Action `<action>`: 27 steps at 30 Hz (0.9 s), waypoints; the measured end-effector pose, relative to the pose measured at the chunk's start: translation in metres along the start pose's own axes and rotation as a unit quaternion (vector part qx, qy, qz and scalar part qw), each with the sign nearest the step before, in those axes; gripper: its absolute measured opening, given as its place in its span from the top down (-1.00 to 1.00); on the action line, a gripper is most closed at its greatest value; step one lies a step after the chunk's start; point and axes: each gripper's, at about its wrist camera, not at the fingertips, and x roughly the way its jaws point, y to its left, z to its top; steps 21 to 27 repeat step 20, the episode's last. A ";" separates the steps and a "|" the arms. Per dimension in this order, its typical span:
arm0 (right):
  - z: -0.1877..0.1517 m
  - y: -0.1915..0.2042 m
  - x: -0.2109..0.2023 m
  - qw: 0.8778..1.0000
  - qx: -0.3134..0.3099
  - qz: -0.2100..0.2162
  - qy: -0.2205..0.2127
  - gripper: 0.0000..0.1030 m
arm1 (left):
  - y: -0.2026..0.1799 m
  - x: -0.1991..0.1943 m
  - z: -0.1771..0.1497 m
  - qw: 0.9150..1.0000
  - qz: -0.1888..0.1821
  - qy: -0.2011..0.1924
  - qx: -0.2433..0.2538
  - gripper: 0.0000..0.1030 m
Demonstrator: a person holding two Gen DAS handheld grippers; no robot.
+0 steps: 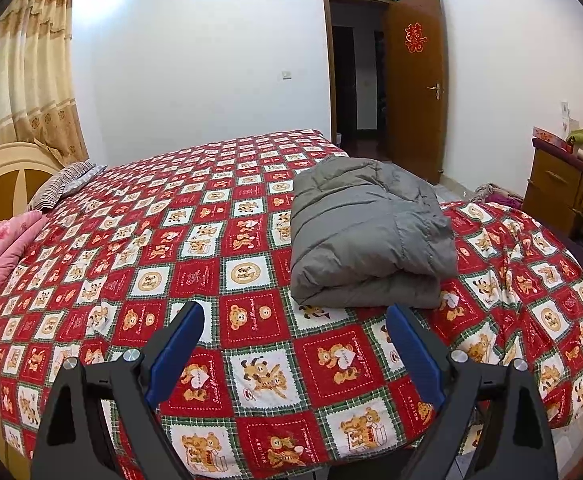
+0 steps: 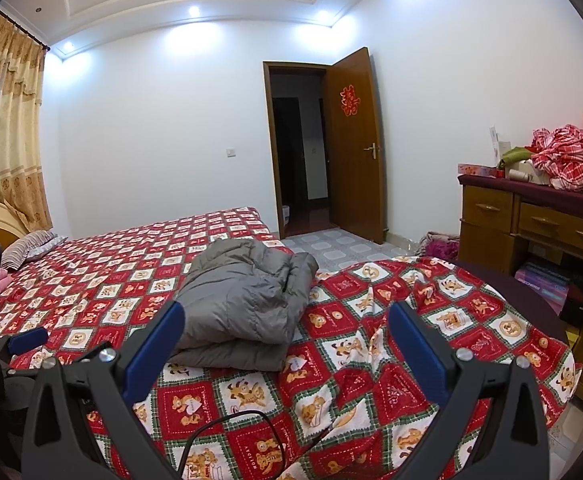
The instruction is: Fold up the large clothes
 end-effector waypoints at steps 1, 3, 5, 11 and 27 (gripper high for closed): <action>0.000 0.000 0.000 1.000 0.000 0.001 0.001 -1.00 | 0.001 0.001 0.001 1.000 0.001 0.000 -0.001 -0.80; -0.001 0.000 0.001 1.000 0.000 0.001 0.001 -1.00 | 0.002 0.003 0.003 1.000 0.002 -0.001 -0.002 -0.80; -0.001 0.000 0.001 1.000 0.000 -0.001 0.001 -1.00 | 0.003 0.005 0.006 1.000 0.000 -0.003 -0.006 -0.80; 0.000 -0.001 0.019 1.000 0.000 0.000 0.010 -1.00 | 0.011 0.016 0.016 0.999 -0.032 -0.010 -0.017 -0.80; 0.013 -0.004 0.048 1.000 -0.005 -0.015 0.015 -1.00 | 0.034 0.040 0.027 1.000 0.002 0.005 -0.027 -0.80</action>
